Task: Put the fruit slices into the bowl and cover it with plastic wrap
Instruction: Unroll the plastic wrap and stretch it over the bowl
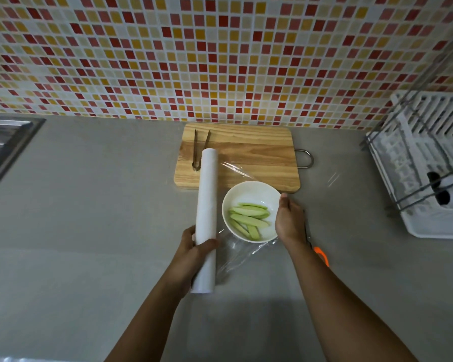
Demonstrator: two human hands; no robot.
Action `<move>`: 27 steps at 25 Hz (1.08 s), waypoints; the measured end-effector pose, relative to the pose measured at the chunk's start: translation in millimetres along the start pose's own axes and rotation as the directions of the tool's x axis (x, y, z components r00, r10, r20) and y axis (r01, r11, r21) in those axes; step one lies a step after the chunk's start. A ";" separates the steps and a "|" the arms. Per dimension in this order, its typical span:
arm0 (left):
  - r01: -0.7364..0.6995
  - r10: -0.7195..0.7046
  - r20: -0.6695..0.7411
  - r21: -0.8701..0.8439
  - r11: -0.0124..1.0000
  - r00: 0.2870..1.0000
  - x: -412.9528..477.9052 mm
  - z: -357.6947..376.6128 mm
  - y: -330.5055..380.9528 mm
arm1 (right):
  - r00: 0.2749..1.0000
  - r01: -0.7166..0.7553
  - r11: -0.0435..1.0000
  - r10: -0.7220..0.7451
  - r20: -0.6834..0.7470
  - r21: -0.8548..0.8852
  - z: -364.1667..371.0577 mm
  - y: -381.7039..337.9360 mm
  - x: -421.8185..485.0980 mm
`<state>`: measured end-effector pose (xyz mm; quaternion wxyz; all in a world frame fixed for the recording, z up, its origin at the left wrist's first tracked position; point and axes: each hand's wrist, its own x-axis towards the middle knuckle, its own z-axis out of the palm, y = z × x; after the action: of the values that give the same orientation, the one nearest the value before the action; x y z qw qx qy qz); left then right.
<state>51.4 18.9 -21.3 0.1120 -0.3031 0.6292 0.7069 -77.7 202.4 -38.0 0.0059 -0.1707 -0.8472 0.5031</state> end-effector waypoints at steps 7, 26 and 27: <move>-0.084 0.118 -0.111 0.271 0.959 0.987 -6.7 -4.2 -23.4 | 1.000 0.022 0.999 -0.021 0.016 -0.044 1.0 -1.3 2.5; -0.166 0.223 -0.057 0.499 0.850 0.973 -10.2 -17.4 -26.1 | 0.999 -0.003 1.000 0.004 0.032 -0.022 3.6 0.2 16.4; -0.161 0.212 -0.044 0.502 0.849 0.976 -9.8 -18.5 -26.2 | 1.000 -0.002 1.000 0.003 0.031 -0.027 3.4 0.6 16.6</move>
<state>78.6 8.2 -37.7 0.0858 -0.2360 0.8206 0.5134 -93.8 204.7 -42.9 -0.0100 -0.1642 -0.8536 0.4943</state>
